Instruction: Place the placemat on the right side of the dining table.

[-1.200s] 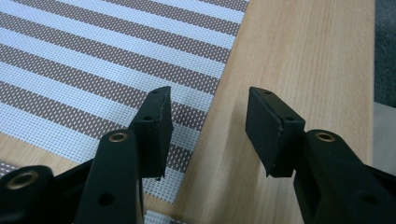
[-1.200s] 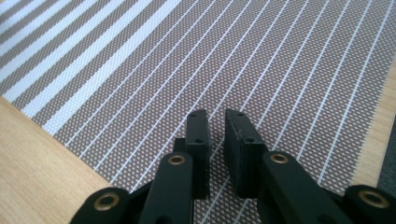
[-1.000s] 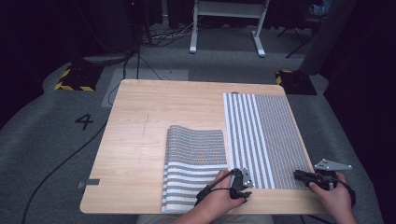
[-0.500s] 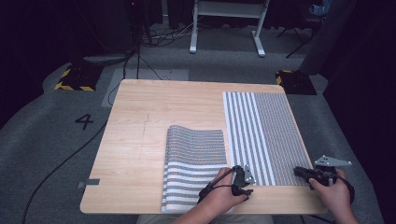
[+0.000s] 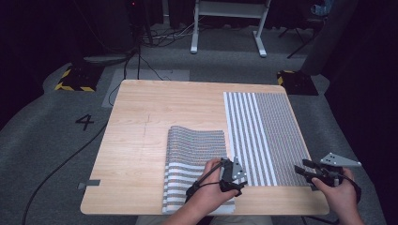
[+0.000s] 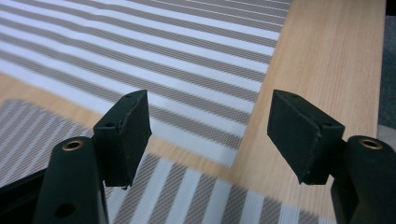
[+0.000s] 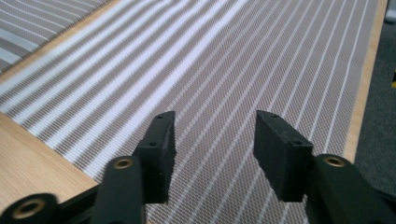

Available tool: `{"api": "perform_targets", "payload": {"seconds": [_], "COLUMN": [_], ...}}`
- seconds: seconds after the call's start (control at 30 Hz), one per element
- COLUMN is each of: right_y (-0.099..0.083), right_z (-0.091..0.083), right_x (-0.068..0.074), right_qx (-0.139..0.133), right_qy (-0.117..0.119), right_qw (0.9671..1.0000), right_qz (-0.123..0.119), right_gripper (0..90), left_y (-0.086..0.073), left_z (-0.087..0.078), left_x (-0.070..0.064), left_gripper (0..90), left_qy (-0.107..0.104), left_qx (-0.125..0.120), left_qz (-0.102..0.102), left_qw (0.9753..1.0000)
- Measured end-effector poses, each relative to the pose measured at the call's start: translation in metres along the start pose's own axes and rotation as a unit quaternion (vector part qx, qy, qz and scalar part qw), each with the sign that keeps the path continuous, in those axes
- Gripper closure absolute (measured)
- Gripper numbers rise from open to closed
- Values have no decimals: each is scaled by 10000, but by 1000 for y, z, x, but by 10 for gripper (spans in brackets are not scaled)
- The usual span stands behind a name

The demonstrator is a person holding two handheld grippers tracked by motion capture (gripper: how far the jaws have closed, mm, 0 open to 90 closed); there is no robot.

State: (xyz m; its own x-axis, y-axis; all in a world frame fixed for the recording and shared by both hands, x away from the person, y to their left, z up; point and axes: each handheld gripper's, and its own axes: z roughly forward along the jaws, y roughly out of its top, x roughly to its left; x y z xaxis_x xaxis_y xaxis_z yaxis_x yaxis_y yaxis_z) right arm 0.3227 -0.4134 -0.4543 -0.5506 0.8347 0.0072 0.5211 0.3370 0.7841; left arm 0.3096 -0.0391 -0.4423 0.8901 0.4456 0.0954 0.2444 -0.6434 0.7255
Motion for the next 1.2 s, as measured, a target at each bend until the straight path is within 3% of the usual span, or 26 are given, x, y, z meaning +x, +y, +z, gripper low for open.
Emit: {"api": "perform_targets", "payload": {"seconds": [0.07, 0.27, 0.47, 0.57, 0.7, 0.8, 0.93, 1.03, 1.1, 1.2], "right_y": [7, 27, 39, 42, 43, 43, 44, 45, 45, 44], "right_z": [-1, -5, -12, -13, -14, -15, -18, -21, -22, -23], "right_x": [6, 21, 28, 29, 27, 25, 25, 26, 26, 25], "right_qx": [-94, -422, -529, -554, -457, -331, -203, -79, -18, 66], "right_qy": [14, -45, 96, 151, 230, 250, 171, 90, 84, 138], "right_qw": [9999, 9991, 9985, 9983, 9986, 9990, 9994, 9993, 9992, 9993], "right_qz": [-36, 10, -27, -30, -134, -141, -203, -348, -391, -331], "right_gripper": [412, 285, 249, 247, 236, 230, 236, 242, 242, 236], "left_y": [-5, -18, -34, -44, -65, -83, -102, -115, -126, -139], "left_z": [-15, -58, -94, -109, -126, -142, -160, -170, -177, -186], "left_x": [6, 24, 39, 47, 62, 75, 83, 86, 88, 89], "left_gripper": [290, 249, 217, 191, 180, 172, 169, 169, 169, 169], "left_qy": [200, 544, 707, 821, 867, 1118, 1285, 1469, 1619, 1732], "left_qx": [-84, -226, -491, -385, -326, -175, -72, 67, 141, 162], "left_qz": [-28, -170, -535, -515, -714, -738, -868, -961, -1088, -1293], "left_qw": [9998, 9981, 9949, 9945, 9931, 9908, 9879, 9845, 9807, 9762]}}
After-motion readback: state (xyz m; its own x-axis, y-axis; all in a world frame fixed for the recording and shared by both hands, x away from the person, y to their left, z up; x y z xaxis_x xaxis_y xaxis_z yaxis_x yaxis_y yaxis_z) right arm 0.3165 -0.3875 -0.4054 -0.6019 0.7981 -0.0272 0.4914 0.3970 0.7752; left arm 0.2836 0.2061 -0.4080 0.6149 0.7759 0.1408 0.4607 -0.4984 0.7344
